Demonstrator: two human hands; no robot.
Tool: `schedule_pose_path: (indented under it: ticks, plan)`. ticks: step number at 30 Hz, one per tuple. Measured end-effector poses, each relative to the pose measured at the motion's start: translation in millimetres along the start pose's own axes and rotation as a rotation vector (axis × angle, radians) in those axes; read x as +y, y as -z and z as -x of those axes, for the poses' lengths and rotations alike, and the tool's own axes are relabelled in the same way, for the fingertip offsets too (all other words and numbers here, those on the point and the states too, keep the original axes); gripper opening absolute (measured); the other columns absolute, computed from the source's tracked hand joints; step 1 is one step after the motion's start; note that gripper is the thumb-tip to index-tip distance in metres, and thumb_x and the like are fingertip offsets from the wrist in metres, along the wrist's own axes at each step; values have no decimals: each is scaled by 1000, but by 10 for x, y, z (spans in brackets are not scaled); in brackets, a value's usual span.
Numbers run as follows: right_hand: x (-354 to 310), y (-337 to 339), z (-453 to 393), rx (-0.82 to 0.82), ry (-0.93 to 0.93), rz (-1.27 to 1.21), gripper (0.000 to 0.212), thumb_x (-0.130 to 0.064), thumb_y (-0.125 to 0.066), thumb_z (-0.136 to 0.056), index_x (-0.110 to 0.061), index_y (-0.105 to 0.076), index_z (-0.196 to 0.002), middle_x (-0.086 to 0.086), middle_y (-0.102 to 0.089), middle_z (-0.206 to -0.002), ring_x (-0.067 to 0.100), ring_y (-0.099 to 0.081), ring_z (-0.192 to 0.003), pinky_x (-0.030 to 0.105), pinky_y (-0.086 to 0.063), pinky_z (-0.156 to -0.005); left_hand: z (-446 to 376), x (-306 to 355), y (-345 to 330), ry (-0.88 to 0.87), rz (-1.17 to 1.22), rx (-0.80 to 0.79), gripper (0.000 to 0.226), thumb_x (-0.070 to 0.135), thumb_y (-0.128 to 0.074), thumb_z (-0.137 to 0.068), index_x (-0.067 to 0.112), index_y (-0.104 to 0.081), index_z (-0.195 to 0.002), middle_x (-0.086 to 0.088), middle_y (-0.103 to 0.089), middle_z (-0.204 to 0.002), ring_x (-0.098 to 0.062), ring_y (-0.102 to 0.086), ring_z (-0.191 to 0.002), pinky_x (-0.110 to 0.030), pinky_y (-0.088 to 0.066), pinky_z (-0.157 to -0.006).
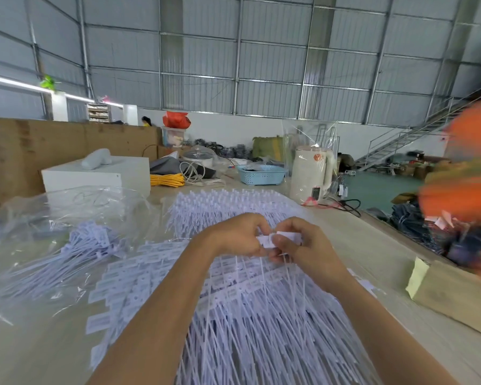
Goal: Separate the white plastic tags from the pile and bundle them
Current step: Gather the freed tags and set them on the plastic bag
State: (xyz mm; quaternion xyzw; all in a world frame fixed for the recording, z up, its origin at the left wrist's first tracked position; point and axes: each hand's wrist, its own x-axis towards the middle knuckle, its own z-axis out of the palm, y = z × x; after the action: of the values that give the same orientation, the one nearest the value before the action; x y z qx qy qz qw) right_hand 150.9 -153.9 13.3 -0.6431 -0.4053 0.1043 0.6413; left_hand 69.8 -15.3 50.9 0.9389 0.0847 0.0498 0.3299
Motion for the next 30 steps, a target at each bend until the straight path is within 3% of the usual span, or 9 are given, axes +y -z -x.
schedule_pose_path:
  ticks: [2, 5, 9, 14, 18, 20, 25, 27, 30]
  plan:
    - [-8, 1, -2, 34, 17, -3, 3, 6, -57, -89, 5, -55, -90, 9, -61, -72, 20, -62, -56, 37, -57, -59, -14, -13, 10, 21, 20, 44, 33, 16, -72, -82, 20, -48, -106, -6, -59, -111, -18, -59, -83, -28, -47, -71]
    - [-8, 16, -20, 112, 42, 12, 5, 5, -59, -87, 8, -61, -90, 13, -62, -73, 19, -61, -55, 35, -57, -62, -25, -27, 36, 58, -90, 78, 24, 29, -71, -83, 9, -64, -94, -7, -66, -93, -16, -57, -77, -29, -43, -68]
    - [20, -8, -13, 76, 28, 39, 8, 3, -61, -87, 2, -65, -93, 8, -62, -65, 13, -61, -52, 28, -56, -58, -19, -56, 43, 119, -77, 6, 23, 33, -64, -89, 11, -63, -82, -2, -70, -72, -10, -59, -64, -27, -44, -67]
    - [39, -27, -18, 19, 18, 204, 4, -2, -64, -86, -4, -66, -90, 8, -61, -75, 11, -58, -48, 24, -53, -52, -9, -52, 59, 146, -128, 103, 40, 31, -69, -85, 12, -59, -52, 7, -50, -40, -8, -45, -44, -22, -35, -51]
    - [51, -33, -31, 119, 86, 324, 10, 2, -66, -84, -8, -65, -82, 11, -61, -91, 7, -58, -45, 19, -46, -46, -10, -46, 29, 150, 49, 101, 41, 25, -64, -90, 7, -55, -54, 0, -52, -48, -17, -53, -59, -25, -37, -60]
    - [39, -40, -29, 156, 168, 371, 13, 6, -66, -81, -7, -64, -79, 11, -59, -90, 4, -57, -49, 13, -43, -45, -11, -33, 38, 147, 167, 94, 43, 18, -63, -90, 8, -55, -49, -4, -54, -53, -20, -55, -68, -23, -37, -55]
    - [79, 116, -60, 294, 411, 593, 13, 17, -61, -76, 5, -65, -76, 13, -62, -81, 24, -61, -70, 31, -53, -54, 123, 69, 174, 138, 470, -82, 57, 13, -56, -93, 16, -52, -36, 5, -34, -38, -8, -29, -35, -20, -22, -42]
    - [55, 371, -80, 425, 188, 285, 5, 3, -64, -82, 2, -67, -86, 6, -66, -76, 13, -64, -62, 22, -53, -52, 193, 117, 279, 91, 396, -1, 48, 17, -58, -93, 15, -55, -45, 4, -38, -38, -9, -33, -36, -18, -25, -40]
    - [-41, 804, -82, 486, -148, -588, 8, -8, -57, -89, -3, -60, -95, 2, -58, -74, 4, -55, -50, 13, -47, -46, 248, 168, 334, -16, 266, 128, 39, 28, -58, -93, 13, -56, -57, -3, -60, -55, -12, -53, -55, -18, -42, -52]
